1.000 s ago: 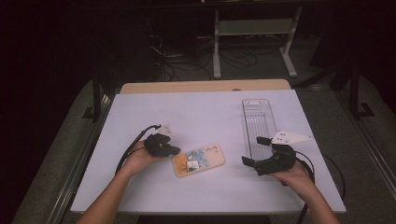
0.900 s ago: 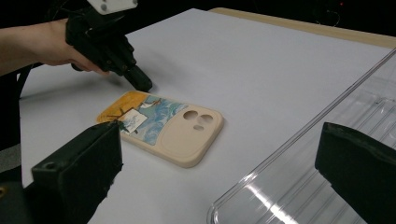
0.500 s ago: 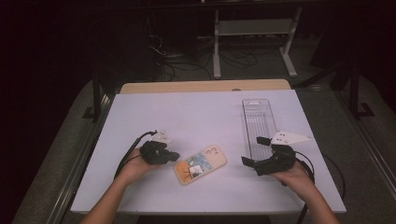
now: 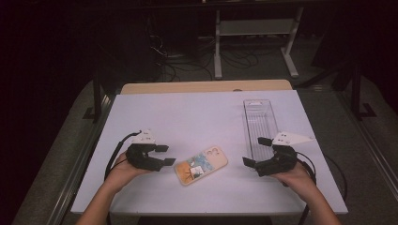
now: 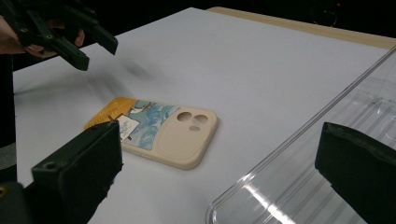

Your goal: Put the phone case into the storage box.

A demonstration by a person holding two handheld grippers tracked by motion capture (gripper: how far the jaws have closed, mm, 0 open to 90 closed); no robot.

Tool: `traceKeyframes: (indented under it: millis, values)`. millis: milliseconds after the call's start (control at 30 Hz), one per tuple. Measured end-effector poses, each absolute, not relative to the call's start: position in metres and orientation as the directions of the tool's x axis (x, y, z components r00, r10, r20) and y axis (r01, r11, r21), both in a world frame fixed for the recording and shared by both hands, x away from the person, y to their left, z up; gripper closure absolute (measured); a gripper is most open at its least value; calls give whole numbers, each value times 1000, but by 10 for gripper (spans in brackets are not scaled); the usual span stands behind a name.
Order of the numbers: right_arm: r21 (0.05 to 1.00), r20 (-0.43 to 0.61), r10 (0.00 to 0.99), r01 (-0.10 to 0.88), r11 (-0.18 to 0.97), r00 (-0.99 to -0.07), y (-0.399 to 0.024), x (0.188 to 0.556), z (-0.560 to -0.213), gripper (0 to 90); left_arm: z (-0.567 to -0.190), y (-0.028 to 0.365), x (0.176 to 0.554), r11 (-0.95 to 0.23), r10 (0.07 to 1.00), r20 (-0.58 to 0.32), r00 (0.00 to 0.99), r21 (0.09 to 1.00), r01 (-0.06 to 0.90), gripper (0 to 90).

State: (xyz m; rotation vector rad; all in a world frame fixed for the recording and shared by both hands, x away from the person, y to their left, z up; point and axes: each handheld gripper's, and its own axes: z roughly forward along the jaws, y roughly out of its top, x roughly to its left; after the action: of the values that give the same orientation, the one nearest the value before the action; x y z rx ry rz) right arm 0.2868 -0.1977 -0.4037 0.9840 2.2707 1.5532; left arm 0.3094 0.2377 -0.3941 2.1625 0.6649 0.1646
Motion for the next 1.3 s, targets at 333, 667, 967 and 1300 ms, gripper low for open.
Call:
traceKeyframes:
  millis: [333, 667, 967, 1300]
  values:
    - [892, 176, 633, 395, 222, -754, -197, 287, -404, 4, -393, 258, 298, -456, 553, -99, 827, 795, 400, 186]
    - [892, 172, 635, 392, 225, -754, -197, 287, -404, 4, -402, 265, 288, -437, 551, -87, 830, 817, 376, 31]
    - [891, 175, 635, 395, 222, -753, -197, 287, -404, 5, -409, 263, 287, -462, 533, -81, 843, 806, 370, 0]
    - [891, 176, 636, 397, 222, -751, -197, 287, -404, 5, -406, 262, 290, -469, 522, -80, 849, 804, 364, 0]
